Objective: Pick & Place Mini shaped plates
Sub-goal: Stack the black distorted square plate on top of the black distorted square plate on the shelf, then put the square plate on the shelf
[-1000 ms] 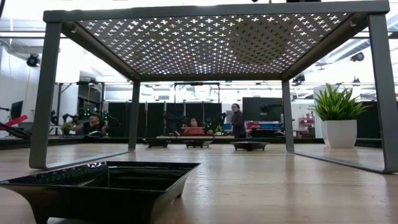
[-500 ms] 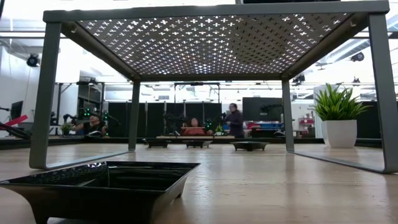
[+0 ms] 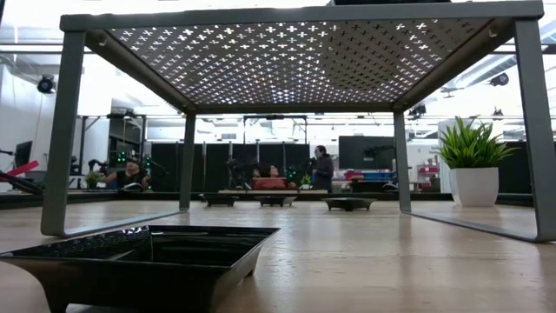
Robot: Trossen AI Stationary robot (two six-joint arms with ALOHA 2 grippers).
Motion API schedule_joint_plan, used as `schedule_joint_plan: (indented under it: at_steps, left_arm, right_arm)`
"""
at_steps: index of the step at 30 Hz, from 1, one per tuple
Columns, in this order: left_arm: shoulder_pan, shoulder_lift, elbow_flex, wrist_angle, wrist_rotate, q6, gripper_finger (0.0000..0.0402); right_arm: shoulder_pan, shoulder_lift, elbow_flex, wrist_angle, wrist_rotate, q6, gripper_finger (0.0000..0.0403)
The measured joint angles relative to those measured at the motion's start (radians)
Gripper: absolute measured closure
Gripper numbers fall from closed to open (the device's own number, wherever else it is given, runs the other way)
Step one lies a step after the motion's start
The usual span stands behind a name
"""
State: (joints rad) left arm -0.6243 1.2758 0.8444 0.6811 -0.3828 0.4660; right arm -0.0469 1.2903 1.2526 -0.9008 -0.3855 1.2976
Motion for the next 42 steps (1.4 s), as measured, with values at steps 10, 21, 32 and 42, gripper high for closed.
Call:
schedule_joint_plan:
  at_steps: [10,21,32,42]
  left_arm:
    - [-0.001,0.0,0.0,-0.001,0.0,-0.013,0.025]
    - [-0.001,0.0,0.0,-0.001,0.0,-0.014,0.025]
    - [0.0,0.001,0.0,-0.004,0.0,-0.016,0.025]
    - [0.0,0.001,0.0,-0.005,0.0,-0.018,0.025]
  right_arm:
    - [0.001,0.003,-0.006,0.003,-0.001,-0.003,0.0394]
    - [0.001,0.045,-0.006,0.02,-0.005,-0.061,0.0394]
    - [0.0,0.046,-0.005,0.016,-0.001,-0.085,0.037]
    - [0.001,0.038,0.03,0.015,-0.055,-0.102,0.0298]
